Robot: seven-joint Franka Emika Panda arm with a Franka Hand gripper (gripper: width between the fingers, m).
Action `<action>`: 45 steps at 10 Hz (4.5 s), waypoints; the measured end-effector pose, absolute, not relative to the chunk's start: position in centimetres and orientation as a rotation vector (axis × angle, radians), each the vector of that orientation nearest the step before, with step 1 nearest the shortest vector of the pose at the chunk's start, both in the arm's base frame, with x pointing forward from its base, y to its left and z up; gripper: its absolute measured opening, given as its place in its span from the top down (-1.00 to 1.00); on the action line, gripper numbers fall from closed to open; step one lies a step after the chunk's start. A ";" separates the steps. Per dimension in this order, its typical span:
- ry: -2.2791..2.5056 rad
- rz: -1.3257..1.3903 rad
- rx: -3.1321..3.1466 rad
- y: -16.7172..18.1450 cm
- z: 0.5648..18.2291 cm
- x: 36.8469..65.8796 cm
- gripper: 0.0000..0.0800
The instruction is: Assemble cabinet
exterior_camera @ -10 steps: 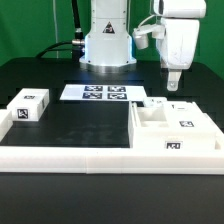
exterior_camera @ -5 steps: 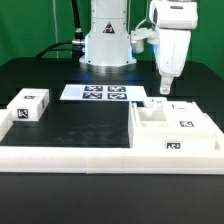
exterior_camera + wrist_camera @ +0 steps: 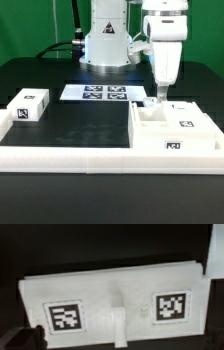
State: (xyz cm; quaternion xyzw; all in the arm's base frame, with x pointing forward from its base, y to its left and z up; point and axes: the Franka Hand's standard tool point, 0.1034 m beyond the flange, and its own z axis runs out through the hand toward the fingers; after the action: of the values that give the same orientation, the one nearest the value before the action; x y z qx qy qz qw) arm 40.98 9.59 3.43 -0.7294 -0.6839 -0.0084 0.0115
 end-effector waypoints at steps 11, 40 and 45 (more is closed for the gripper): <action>-2.095 -0.040 -2.272 9.7 0.9 40.6 0.77; -2.012 0.072 -2.383 6.4 5.1 45.0 0.82; -1.984 0.086 -2.413 7.2 6.4 45.7 0.82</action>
Offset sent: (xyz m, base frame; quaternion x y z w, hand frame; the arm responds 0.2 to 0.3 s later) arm 0.0032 -0.0002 -0.0164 -0.0263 0.0142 -0.0024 0.9995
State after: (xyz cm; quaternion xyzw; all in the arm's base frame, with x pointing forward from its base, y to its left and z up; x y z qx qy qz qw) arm 45.73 7.24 6.45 -0.7721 -0.6348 0.0276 0.0081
